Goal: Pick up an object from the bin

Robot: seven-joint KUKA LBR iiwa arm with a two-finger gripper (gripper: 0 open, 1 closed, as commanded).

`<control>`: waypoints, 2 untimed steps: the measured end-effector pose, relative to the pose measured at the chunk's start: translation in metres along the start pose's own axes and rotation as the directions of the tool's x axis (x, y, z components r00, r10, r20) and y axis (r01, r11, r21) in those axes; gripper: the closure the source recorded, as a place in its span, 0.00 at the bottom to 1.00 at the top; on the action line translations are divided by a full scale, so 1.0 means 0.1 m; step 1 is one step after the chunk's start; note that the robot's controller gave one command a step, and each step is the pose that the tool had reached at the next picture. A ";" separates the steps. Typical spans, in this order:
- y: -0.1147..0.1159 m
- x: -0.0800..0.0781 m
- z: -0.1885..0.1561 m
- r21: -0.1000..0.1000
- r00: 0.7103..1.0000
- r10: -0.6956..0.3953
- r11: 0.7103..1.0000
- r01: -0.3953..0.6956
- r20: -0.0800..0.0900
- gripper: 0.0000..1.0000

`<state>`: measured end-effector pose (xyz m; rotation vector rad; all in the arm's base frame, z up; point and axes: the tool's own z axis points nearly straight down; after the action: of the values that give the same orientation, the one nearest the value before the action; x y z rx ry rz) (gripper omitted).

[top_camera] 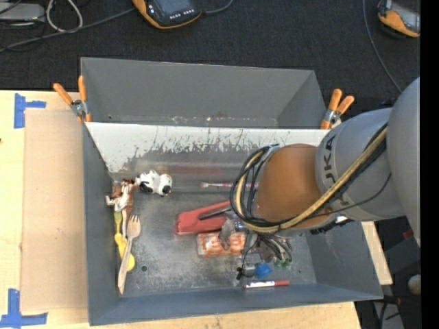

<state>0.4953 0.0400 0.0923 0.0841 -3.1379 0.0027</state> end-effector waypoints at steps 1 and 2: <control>0.17 -0.33 0.15 -0.004 0.997 0.079 0.997 -0.079 -0.004 0.00; 0.36 -0.65 0.21 -0.003 0.996 -0.091 0.996 0.091 0.000 1.00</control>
Offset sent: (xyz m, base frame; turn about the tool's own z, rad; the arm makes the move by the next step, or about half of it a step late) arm 0.0623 0.0390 -0.0222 -0.0906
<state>0.5584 0.0790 0.0712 0.2272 -3.1300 -0.0025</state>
